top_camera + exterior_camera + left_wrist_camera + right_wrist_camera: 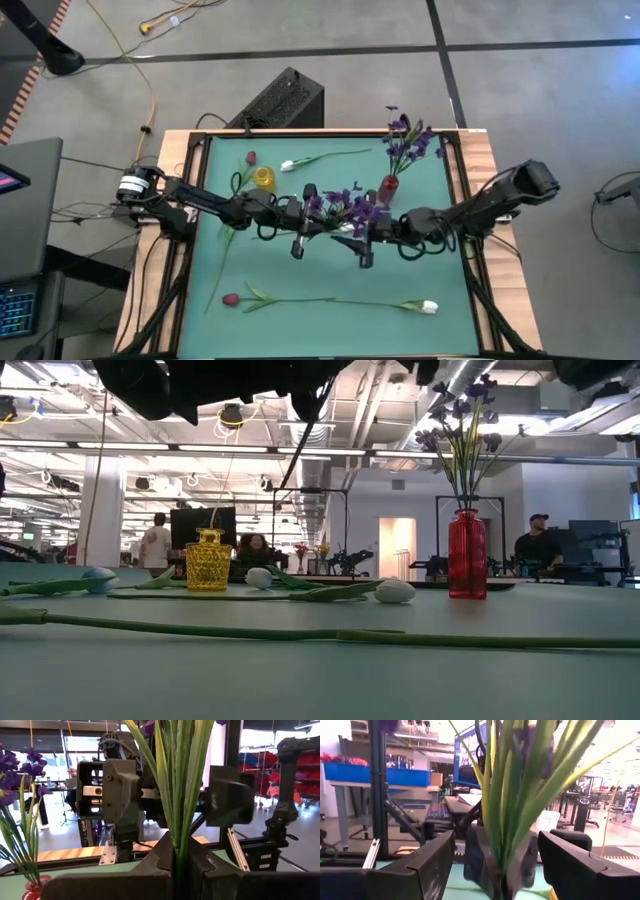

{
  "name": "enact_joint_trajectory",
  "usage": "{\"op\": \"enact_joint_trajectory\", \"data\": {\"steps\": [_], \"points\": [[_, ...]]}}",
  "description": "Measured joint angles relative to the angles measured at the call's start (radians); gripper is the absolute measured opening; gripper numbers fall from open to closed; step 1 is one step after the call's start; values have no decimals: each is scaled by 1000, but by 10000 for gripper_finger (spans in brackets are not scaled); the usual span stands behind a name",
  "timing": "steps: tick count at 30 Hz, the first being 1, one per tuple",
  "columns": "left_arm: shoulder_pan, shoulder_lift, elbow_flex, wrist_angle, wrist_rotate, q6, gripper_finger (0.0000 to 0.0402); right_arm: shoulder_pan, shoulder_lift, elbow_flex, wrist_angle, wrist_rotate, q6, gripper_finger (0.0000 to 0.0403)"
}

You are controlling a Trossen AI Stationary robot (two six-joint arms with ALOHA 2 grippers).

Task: Sort flowers into vase by color
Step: Put the violet flowers into the red vase

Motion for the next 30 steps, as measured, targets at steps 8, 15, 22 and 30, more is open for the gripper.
{"op": "enact_joint_trajectory", "data": {"steps": [8, 15, 22, 30], "points": [[0, 0, 0, -1, -6, 18, 0, -6, 91, 72, 26, 1, -57, 305], [0, 0, 0, -10, -6, 17, 0, -6, 102, 83, 22, 16, -76, 262], [0, 0, 0, -14, -7, 17, 0, -6, 102, 83, -16, 56, -79, 174], [-1, 1, -1, -20, -14, 34, 9, -4, 99, 83, -30, 72, -123, 55]]}}
